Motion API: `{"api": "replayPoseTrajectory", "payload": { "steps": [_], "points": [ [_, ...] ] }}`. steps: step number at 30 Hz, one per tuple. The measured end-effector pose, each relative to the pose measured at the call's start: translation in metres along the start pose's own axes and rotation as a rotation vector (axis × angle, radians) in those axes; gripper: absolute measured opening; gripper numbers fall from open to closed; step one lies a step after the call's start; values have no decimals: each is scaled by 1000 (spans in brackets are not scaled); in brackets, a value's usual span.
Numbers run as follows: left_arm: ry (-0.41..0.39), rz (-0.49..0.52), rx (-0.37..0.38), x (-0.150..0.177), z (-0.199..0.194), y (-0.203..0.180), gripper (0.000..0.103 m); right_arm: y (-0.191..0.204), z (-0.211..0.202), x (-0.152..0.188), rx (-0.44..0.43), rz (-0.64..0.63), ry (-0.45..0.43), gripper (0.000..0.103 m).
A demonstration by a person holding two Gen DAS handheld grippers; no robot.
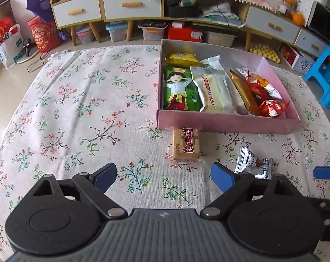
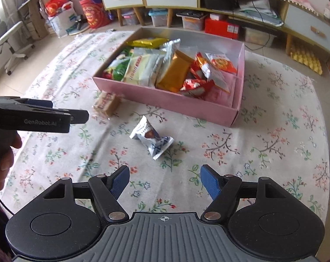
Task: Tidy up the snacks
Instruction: 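Grasp the tan square cake with left tool while right tool grasps the silver wrapped candy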
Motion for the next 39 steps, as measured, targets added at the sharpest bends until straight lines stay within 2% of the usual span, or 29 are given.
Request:
{"api": "replayPoseTrajectory", "payload": {
  "steps": [3, 6, 8, 13, 19, 23, 26, 28, 30, 34, 39],
  "points": [
    [8, -1, 3, 2, 3, 0, 92, 1, 6, 4, 17, -17, 16, 73],
    [16, 2, -1, 4, 5, 0, 92, -1, 13, 8, 55, -23, 34, 79],
    [18, -8, 5, 3, 6, 2, 92, -4, 18, 10, 79, -17, 53, 79],
    [10, -28, 44, 1, 12, 1, 92, -7, 26, 13, 84, -11, 69, 79],
    [-37, 7, 28, -12, 24, -5, 92, -3, 40, 16, 85, -38, 72, 79],
    [-51, 85, 9, -17, 36, -12, 91, -2, 46, 12, 83, -57, 14, 79],
    [-32, 113, 6, -14, 44, -11, 79, 1, 49, 8, 82, -92, -43, 79],
    [-24, 80, 23, -11, 46, -6, 60, 3, 50, 5, 75, -112, -72, 79],
    [-36, 56, 23, -12, 39, -2, 33, 5, 51, 2, 68, -129, -101, 79],
    [-18, -9, 58, -11, 36, 3, 32, 10, 59, -1, 62, -163, -148, 79],
    [-8, -12, 67, -9, 34, 1, 32, 15, 58, -9, 46, -171, -222, 79]
  ]
}}
Point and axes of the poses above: each gripper's, at about its wrist camera, not at the fingertips, and z roughly the way its jaws point, y to its left, x to its underside, the point moved 9 cm from there along z, roughly the way its jaws point, and after that the axes turned 15 degrees about z, right-handed, at the moved point
